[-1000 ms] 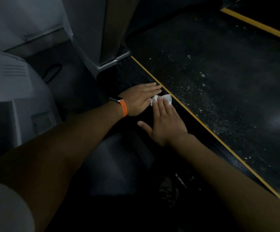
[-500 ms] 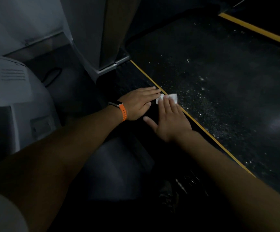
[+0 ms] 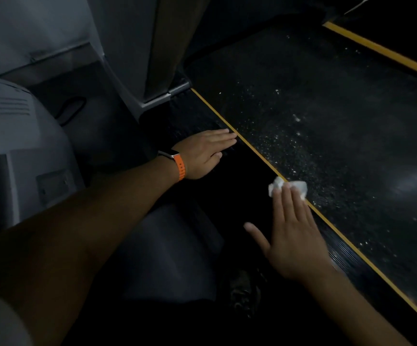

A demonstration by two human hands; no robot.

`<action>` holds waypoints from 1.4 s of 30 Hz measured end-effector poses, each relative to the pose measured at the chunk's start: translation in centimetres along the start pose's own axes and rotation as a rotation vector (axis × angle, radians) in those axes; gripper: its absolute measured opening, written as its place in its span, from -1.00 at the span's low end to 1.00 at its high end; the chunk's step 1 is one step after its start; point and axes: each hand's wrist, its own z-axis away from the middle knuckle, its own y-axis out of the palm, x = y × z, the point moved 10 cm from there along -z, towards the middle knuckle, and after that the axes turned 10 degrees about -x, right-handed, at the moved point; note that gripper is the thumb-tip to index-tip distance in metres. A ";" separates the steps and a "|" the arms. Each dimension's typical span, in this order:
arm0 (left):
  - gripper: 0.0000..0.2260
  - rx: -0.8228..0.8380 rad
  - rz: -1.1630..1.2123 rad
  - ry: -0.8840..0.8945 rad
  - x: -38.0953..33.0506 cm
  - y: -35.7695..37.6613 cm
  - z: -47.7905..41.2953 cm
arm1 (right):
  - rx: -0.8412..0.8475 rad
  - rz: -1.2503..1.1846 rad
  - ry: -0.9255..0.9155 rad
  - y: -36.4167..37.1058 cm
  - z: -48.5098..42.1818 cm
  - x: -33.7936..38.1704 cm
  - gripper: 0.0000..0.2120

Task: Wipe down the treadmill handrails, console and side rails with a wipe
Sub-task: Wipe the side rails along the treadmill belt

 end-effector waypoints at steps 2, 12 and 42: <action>-0.49 -0.016 -0.009 -0.005 -0.3 -0.2 0.0 | -0.004 -0.002 -0.019 0.0 -3.6 2.2 0.01; -0.49 -0.031 0.000 -0.010 -0.3 -0.1 -0.1 | 0.052 0.029 -0.122 0.7 -5.3 3.9 -0.06; -0.49 -0.033 -0.012 -0.039 0.0 -0.1 -0.1 | 0.087 -0.007 -0.161 1.4 -8.0 8.6 -0.05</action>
